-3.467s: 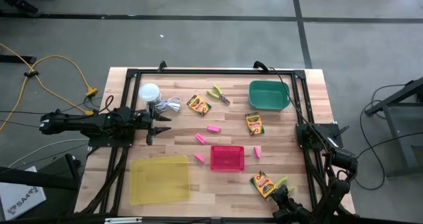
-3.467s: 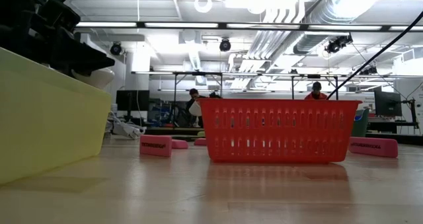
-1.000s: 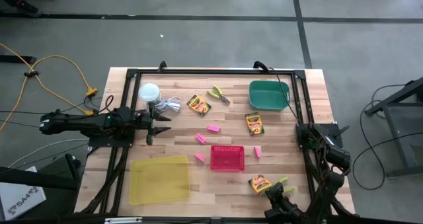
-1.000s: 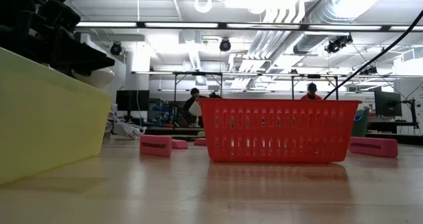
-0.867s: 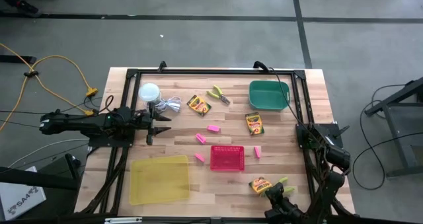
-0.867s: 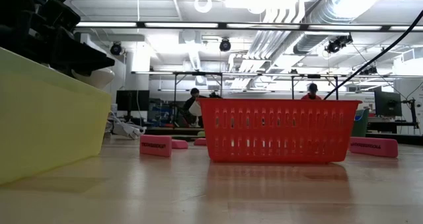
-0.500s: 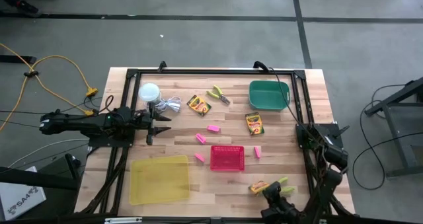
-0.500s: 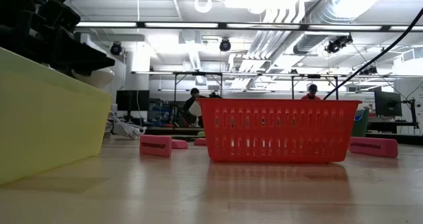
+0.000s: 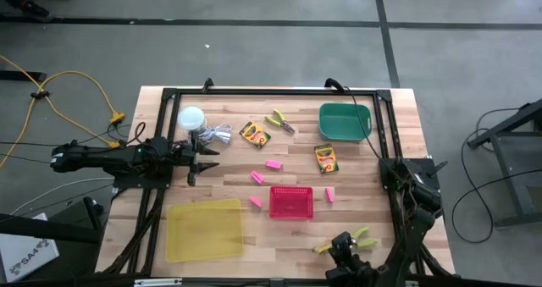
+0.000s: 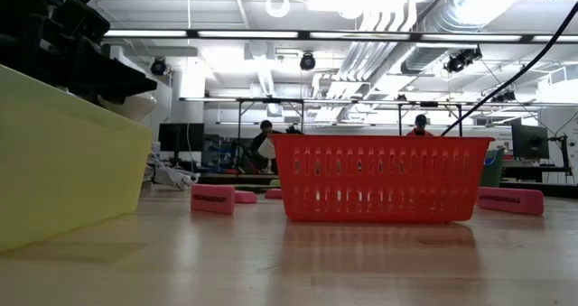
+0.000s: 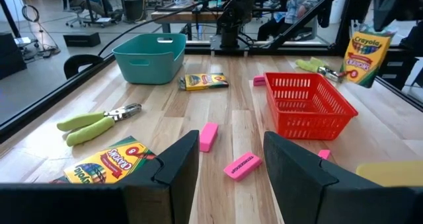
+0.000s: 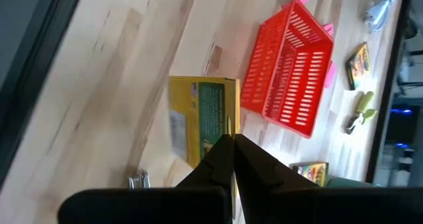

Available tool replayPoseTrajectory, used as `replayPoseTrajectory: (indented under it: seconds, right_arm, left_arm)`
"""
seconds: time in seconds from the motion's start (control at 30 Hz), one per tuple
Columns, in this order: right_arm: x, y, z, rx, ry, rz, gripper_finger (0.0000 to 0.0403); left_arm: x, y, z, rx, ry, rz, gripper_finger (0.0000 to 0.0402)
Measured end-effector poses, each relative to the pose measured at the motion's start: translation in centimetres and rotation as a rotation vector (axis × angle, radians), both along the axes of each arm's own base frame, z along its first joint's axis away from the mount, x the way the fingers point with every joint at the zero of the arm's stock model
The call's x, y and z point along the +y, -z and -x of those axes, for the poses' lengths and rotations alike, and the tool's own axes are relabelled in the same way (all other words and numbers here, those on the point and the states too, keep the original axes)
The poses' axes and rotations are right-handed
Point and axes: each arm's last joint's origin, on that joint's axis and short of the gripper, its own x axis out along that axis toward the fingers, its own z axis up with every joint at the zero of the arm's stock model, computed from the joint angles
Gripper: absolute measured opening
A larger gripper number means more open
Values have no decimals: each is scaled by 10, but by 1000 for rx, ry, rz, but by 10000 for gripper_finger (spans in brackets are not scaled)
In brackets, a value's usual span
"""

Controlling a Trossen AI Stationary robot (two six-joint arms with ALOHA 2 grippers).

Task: Pick & Place School Supplies
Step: Put the bottom yellow crayon box into the yellow bin

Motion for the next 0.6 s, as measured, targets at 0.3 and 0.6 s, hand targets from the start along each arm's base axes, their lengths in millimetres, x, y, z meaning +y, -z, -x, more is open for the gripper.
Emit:
replayPoseTrajectory:
  seconds: [0.3,0.6]
  right_arm:
    - [-10,-19,-30,9,-18,-79,2]
    - [-20,-34,-59,-46,-63,-143,2]
  left_arm:
    - [0,0,0,0,1,0,164]
    - [0,0,0,0,1,0,164]
